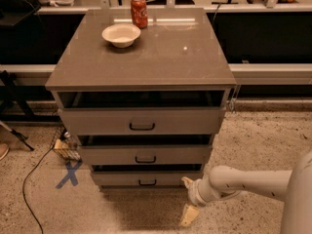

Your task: Open bottom drawer

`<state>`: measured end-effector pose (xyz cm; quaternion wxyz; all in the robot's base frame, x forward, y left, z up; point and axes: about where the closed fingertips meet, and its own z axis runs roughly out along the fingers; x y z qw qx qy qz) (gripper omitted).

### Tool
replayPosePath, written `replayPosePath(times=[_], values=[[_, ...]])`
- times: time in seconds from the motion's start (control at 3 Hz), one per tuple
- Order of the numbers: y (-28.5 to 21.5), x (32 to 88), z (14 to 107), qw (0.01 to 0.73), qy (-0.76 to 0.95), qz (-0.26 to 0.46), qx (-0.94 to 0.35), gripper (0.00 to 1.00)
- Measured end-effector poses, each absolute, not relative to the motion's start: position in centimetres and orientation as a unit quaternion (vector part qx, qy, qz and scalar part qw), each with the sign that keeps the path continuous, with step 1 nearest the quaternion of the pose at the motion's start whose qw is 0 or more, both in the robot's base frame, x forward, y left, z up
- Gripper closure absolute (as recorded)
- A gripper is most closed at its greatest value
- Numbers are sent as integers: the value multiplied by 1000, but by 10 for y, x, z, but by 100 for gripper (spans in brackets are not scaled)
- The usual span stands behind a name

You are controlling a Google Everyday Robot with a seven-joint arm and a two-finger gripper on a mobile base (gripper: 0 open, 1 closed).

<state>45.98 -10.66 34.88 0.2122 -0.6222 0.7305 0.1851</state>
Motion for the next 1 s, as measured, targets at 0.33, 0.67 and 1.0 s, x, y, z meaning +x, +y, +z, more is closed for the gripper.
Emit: replayPosePath(times=[0.33,0.67,1.0], values=[[-104,475,336,223,717,157,-642,0],[-98,499,311,228,705,159,-652,0],[-89,520,300,236,698,166,-656,0]])
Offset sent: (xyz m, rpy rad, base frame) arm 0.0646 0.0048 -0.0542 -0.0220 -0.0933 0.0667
